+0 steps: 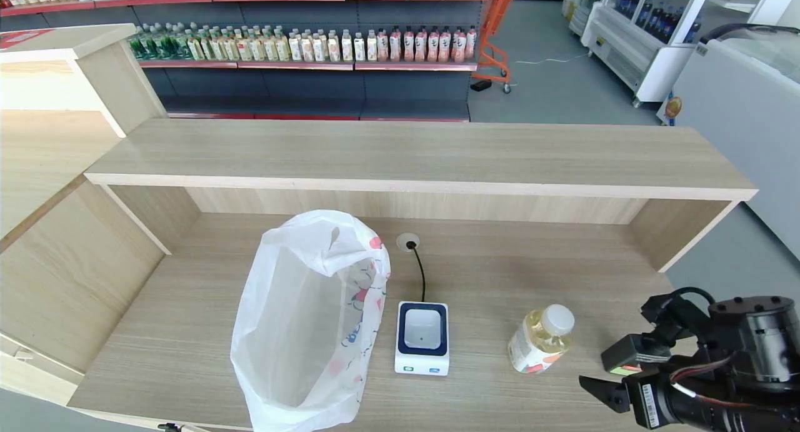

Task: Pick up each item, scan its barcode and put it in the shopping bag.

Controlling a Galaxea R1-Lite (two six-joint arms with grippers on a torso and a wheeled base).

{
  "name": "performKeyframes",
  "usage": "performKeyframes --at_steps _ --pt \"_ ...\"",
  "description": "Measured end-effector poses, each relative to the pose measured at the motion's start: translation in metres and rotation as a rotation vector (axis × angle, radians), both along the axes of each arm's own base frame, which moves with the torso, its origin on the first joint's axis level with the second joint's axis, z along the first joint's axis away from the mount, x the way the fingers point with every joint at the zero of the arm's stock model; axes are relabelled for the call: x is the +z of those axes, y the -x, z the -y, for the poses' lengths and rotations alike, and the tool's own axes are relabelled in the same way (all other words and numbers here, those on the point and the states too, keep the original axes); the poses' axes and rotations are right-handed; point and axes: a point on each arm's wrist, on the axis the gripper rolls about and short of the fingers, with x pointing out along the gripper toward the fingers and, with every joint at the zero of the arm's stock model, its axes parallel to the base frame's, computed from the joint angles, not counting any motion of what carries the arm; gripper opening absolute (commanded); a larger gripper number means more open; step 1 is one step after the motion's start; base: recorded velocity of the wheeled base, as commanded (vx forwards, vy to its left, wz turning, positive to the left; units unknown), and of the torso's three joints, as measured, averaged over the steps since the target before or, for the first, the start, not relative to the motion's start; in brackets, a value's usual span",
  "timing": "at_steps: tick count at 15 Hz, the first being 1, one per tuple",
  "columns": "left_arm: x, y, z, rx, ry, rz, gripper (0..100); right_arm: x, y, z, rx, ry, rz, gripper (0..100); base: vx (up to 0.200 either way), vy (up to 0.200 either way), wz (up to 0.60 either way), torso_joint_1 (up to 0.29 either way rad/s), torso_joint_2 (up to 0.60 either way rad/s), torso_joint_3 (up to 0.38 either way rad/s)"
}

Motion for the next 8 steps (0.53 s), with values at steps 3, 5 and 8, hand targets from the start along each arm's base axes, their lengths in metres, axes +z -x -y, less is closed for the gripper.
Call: performKeyframes --at_steps 3,5,8 --pt "0.0 0.0 0.0 0.0 0.0 0.0 100 -0.013 -0.007 -0.016 0.042 -0.018 -0.032 100 0.0 0.0 0.0 0.0 0.0 0.0" --pt "0.0 0.0 0.0 0.0 0.0 0.0 100 -0.021 -0.013 -0.021 0.051 -0.002 -0.035 100 0.0 0.0 0.0 0.0 0.0 0.0" --pt "0.0 0.0 0.0 0.0 0.0 0.0 100 -0.033 -0.03 -0.025 0.021 0.04 0.034 100 0.0 0.0 0.0 0.0 0.0 0.0"
